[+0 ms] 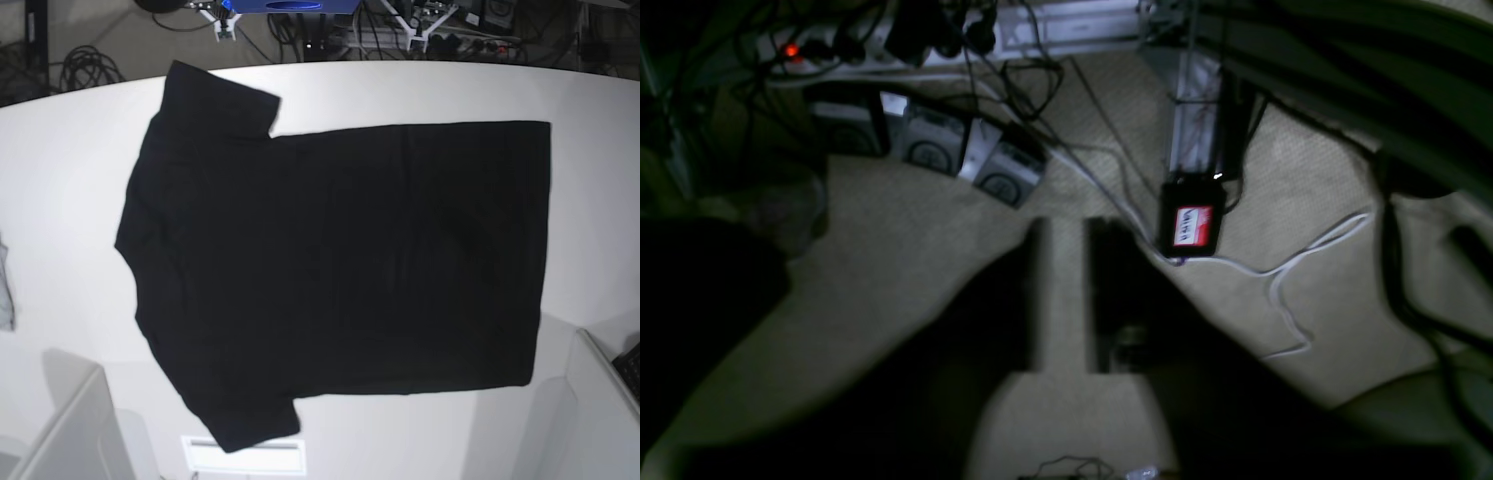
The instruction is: Fold the T-shirt properly
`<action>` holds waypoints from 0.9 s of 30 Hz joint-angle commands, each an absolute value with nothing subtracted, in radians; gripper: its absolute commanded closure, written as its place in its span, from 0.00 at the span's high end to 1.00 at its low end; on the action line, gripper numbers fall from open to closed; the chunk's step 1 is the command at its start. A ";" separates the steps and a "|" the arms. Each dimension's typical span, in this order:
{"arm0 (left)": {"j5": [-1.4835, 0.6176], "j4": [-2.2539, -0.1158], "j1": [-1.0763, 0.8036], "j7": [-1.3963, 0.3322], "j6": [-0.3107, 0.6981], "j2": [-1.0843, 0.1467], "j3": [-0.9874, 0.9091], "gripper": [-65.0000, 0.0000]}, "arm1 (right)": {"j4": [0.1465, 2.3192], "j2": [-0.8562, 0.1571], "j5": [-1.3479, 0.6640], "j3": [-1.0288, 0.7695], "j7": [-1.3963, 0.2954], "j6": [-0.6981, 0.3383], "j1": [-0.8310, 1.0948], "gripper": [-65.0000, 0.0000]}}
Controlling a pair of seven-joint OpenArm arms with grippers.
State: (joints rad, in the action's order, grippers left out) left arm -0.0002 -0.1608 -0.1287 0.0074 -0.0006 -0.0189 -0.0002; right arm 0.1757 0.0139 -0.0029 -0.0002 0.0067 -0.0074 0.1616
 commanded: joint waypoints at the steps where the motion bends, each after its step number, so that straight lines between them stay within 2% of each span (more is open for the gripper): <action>1: 0.001 -0.166 -0.154 0.008 -0.005 -0.024 0.004 0.38 | 0.177 0.012 -0.007 0.001 0.007 0.001 0.168 0.00; 2: 0.004 -0.183 -0.166 0.008 -0.005 -0.024 0.010 0.44 | 0.177 0.012 -0.005 0.001 0.007 0.001 0.168 0.00; 4: 0.007 -0.228 -0.197 0.008 -0.005 -0.025 0.010 0.43 | 0.177 0.012 -0.005 0.002 0.007 0.001 0.168 0.00; 7: 0.001 -0.291 -0.240 0.008 -0.005 -0.030 0.001 0.24 | 0.177 0.010 -0.004 0.002 0.007 0.001 0.166 0.00; 9: 0.001 -0.308 -0.248 0.008 -0.005 -0.030 0.001 0.01 | 0.177 -0.005 -0.004 0.004 0.002 0.001 0.166 0.00; 24: 0.001 -0.317 -0.248 0.008 -0.005 -0.047 0.010 0.00 | 0.177 -0.016 -0.004 0.001 0.007 0.001 0.179 0.00; 27: 0.010 -0.323 -0.274 0.008 -0.005 -0.054 0.012 0.00 | 0.240 -0.016 -0.007 -0.002 0.008 0.001 0.226 0.00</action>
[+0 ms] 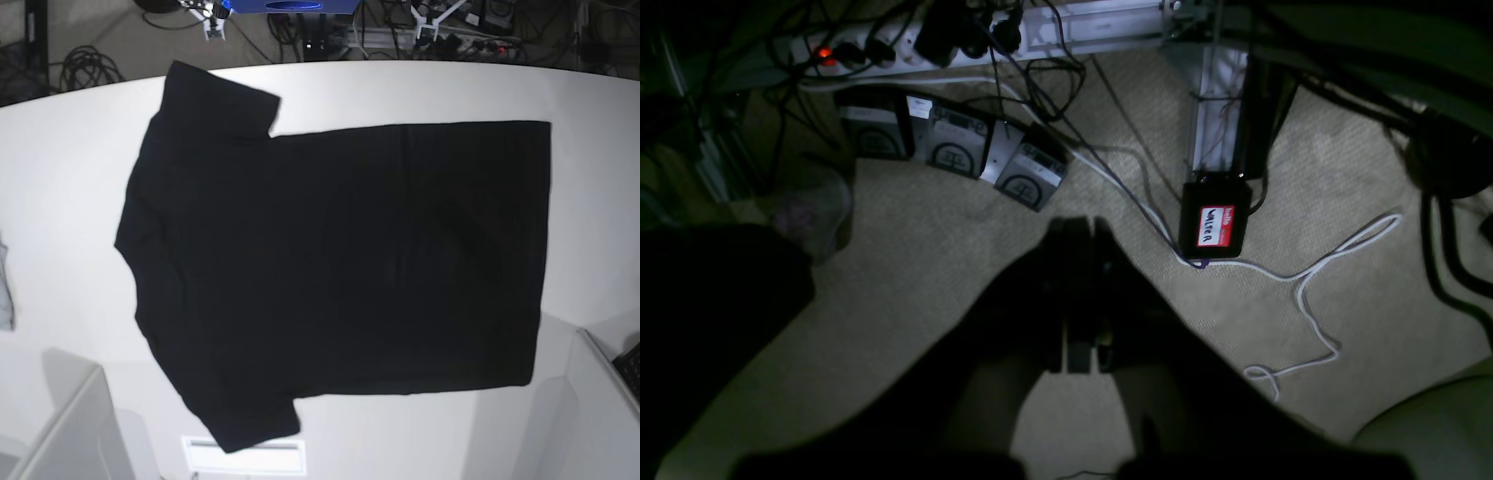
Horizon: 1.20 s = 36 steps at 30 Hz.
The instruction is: Fold the T-shirt properly
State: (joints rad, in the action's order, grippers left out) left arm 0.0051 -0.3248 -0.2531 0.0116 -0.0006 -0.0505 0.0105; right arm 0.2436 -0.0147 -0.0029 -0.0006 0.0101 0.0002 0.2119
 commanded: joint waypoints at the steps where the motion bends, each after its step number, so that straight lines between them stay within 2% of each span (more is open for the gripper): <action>1: 0.012 -0.344 -0.289 0.008 -0.005 -0.061 0.012 0.00 | 0.282 -0.016 -0.007 -0.002 0.008 0.001 0.252 0.00; 9: 0.012 -0.699 -0.535 0.008 -0.005 -0.128 0.013 0.00 | 0.591 -0.016 -0.008 -0.005 -0.008 0.001 0.464 0.00; 25: -0.002 -1.363 -0.977 0.008 -0.005 -0.236 -0.007 0.00 | 1.334 -0.008 -0.010 -0.206 -0.288 -0.001 0.819 0.00; 31: -0.002 -1.569 -1.079 0.008 -0.005 -0.231 -0.113 0.00 | 1.572 0.015 -0.010 -0.271 -0.372 -0.001 0.897 0.00; 36: -0.002 -1.685 -1.138 0.007 -0.005 -0.232 -0.127 0.00 | 1.722 0.018 -0.010 -0.329 -0.452 -0.001 0.905 0.00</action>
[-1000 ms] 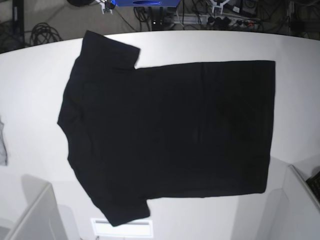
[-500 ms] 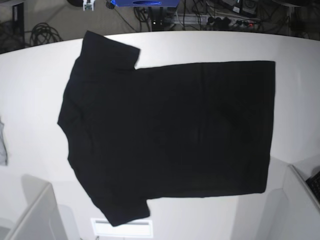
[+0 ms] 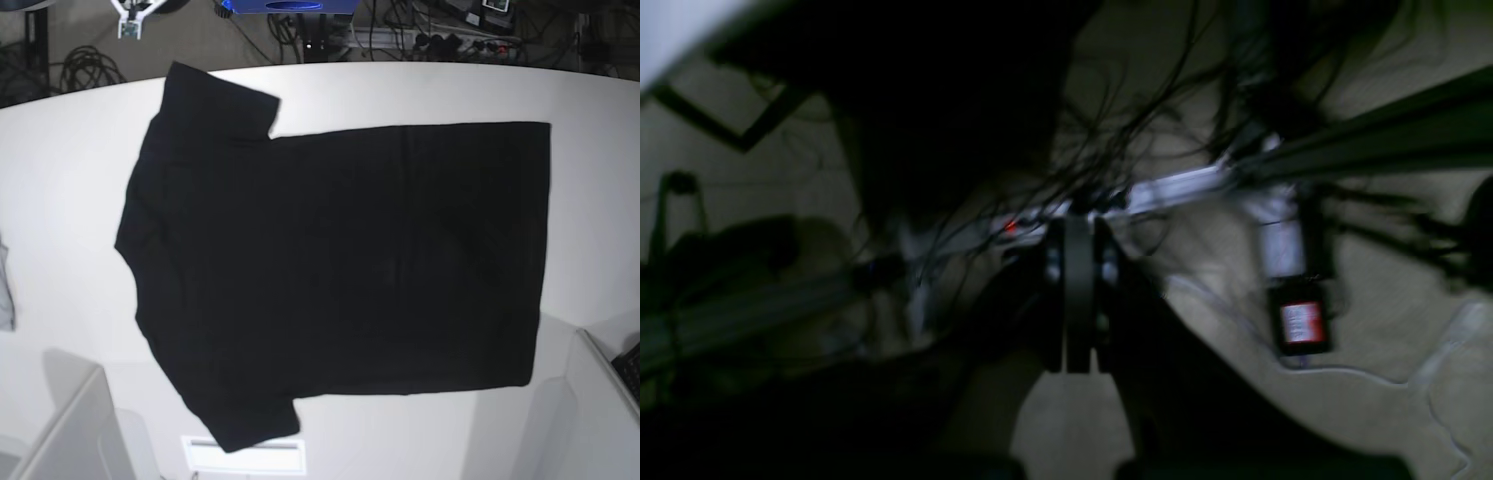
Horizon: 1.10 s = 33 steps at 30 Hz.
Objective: Fold the T-shirt properly
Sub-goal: 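Move both grippers down to the shoulder corners of the black T-shirt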
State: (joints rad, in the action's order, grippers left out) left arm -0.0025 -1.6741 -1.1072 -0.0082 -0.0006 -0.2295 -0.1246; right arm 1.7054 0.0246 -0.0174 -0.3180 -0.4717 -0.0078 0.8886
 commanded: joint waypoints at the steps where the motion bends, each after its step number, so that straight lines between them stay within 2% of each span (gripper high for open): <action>1: -0.002 -1.719 -1.156 0.007 -0.005 -0.236 -0.128 0.00 | 1.756 0.019 -0.010 -0.341 -0.466 -0.001 0.905 0.00; 9: -0.002 -1.962 -1.259 0.007 -0.005 -0.237 -0.130 0.00 | 2.012 0.030 -0.010 -0.390 -0.564 -0.001 0.898 0.00; 15: -0.013 -1.969 -1.184 0.008 -0.008 -0.237 -0.131 0.00 | 2.014 0.050 -0.019 -0.386 -0.552 -0.002 0.792 0.00; 17: -0.087 -1.968 -1.141 -0.001 -0.010 -0.236 -0.145 0.00 | 2.014 0.064 -0.090 -0.390 -0.553 -0.007 0.742 0.00; 23: -0.303 -1.963 -1.050 -0.005 -0.007 -0.237 -0.278 0.00 | 2.012 0.059 -0.271 -0.394 -0.572 -0.137 0.671 0.00; 31: -0.309 -1.940 -0.960 -0.004 -0.005 -0.229 -0.440 0.00 | 2.011 0.067 -0.280 -0.397 -0.696 -0.139 0.573 0.00; 32: -0.311 -1.936 -0.952 -0.004 -0.005 -0.229 -0.447 0.00 | 2.011 0.067 -0.280 -0.397 -0.704 -0.140 0.565 0.03; 33: -0.312 -1.934 -0.941 -0.004 -0.005 -0.231 -0.449 0.00 | 2.011 0.067 -0.282 -0.397 -0.708 -0.140 0.561 0.17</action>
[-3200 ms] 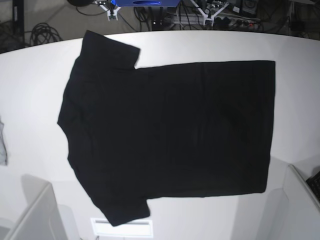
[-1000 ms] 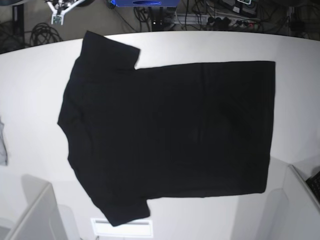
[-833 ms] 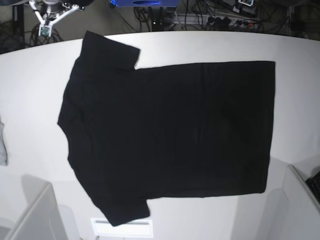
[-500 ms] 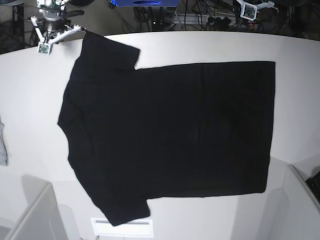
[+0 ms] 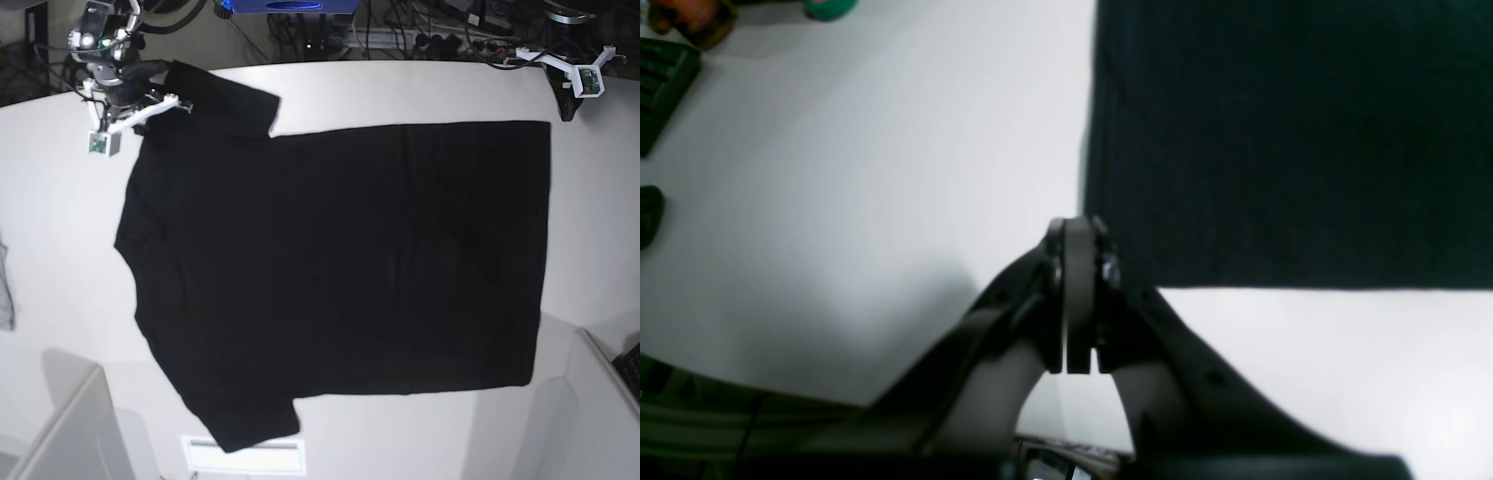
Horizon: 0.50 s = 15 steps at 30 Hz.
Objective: Fold the T-shirt properly
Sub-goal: 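Move both grippers down to the shoulder corners of the black T-shirt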
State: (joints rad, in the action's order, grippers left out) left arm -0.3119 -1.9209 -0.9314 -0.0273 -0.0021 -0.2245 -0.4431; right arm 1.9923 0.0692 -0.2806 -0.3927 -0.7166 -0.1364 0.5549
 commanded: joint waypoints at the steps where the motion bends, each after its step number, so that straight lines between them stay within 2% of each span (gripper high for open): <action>1: -0.312 -1.928 -0.935 -0.004 -0.005 -0.231 -0.455 0.00 | 2.011 0.067 -0.282 -0.395 -0.707 -0.140 0.555 0.29; 3: -0.314 -1.903 -0.924 -0.004 -0.005 -0.229 -0.484 0.00 | 2.005 0.068 -0.282 -0.395 -0.704 -0.142 0.549 0.48; 4: -0.314 -1.891 -0.918 -0.004 -0.004 -0.228 -0.490 0.00 | 1.995 0.068 -0.288 -0.395 -0.702 -0.142 0.541 0.53; 5: -0.318 -1.877 -0.911 -0.004 -0.004 -0.228 -0.498 0.00 | 1.985 0.062 -0.308 -0.401 -0.702 -0.142 0.535 0.56; 8: -0.390 -1.836 -0.898 -0.004 -0.004 -0.232 -0.522 0.01 | 1.943 0.056 -0.414 -0.472 -0.707 -0.143 0.516 0.56; 11: -0.512 -1.794 -0.895 -0.004 0.010 -0.232 -0.565 0.48 | 1.885 0.012 -0.535 -0.521 -0.708 -0.143 0.509 0.56; 12: -0.550 -1.781 -0.895 -0.004 0.036 -0.236 -0.573 0.61 | 1.862 -0.005 -0.576 -0.527 -0.708 -0.143 0.510 0.56; 13: -0.591 -1.765 -0.895 -0.004 0.079 -0.239 -0.579 0.72 | 1.837 -0.027 -0.615 -0.529 -0.708 -0.143 0.512 0.56; 15: -0.668 -1.738 -0.892 -0.005 0.173 -0.255 -0.596 0.86 | 1.787 -0.065 -0.674 -0.521 -0.708 -0.143 0.515 0.56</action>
